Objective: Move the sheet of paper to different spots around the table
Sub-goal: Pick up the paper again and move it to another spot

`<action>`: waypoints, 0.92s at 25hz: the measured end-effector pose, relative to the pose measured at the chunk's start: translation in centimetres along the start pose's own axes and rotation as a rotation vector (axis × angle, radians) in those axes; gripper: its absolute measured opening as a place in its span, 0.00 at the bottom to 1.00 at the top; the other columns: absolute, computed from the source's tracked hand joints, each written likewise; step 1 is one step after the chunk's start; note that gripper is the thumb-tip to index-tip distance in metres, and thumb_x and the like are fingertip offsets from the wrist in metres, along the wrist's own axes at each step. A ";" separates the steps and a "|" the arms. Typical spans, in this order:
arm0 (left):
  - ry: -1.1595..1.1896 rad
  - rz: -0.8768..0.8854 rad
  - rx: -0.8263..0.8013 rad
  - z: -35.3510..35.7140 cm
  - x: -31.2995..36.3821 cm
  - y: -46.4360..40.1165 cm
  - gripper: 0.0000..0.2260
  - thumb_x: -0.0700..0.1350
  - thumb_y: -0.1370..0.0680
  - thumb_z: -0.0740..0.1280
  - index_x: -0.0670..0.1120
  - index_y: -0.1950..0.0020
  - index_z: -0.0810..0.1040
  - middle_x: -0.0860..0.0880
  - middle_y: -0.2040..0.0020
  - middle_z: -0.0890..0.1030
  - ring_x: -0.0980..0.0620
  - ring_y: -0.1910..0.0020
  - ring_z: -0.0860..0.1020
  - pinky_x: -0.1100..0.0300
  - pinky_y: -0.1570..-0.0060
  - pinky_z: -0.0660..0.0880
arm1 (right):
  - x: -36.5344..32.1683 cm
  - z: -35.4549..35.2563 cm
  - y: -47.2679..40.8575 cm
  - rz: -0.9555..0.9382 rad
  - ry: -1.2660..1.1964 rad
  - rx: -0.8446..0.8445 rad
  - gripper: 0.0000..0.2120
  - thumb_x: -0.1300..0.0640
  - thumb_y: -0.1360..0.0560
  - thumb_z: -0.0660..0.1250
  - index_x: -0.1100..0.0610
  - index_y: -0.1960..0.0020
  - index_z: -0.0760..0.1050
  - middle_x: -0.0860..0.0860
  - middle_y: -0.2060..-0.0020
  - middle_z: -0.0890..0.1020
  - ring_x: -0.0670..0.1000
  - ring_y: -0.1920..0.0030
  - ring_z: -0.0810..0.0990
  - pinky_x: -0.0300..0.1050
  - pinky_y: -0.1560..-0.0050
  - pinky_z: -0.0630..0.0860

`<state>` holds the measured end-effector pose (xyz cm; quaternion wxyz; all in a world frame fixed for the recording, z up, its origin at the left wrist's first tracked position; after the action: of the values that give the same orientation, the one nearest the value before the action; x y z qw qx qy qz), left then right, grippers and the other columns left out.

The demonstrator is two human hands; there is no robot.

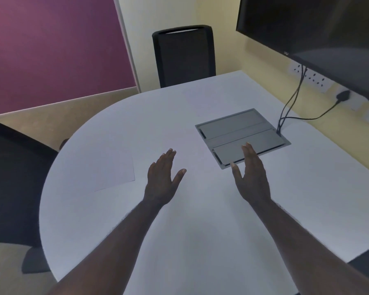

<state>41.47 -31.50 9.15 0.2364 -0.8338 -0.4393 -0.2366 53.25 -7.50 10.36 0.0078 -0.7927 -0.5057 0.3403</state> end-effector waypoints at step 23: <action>0.041 -0.639 -0.265 11.2 -13.2 -10.2 0.36 0.59 0.24 0.66 0.46 0.22 0.56 0.45 0.25 0.64 0.44 0.28 0.67 0.45 0.32 0.66 | 6.8 20.8 -10.8 -0.088 0.006 -0.370 0.23 0.55 0.20 0.62 0.61 0.27 0.66 0.58 0.28 0.70 0.58 0.27 0.66 0.56 0.26 0.59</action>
<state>28.35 -27.85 -5.65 0.0491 -0.6726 -0.6387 -0.3705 34.99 -3.60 -5.33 -0.1219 -0.7588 -0.5938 0.2383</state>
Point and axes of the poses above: each hand's wrist, its own y-axis away from the middle knuckle, its own z-axis out of the palm, x = y × z, the point moved 5 cm from there along -y, towards the middle knuckle
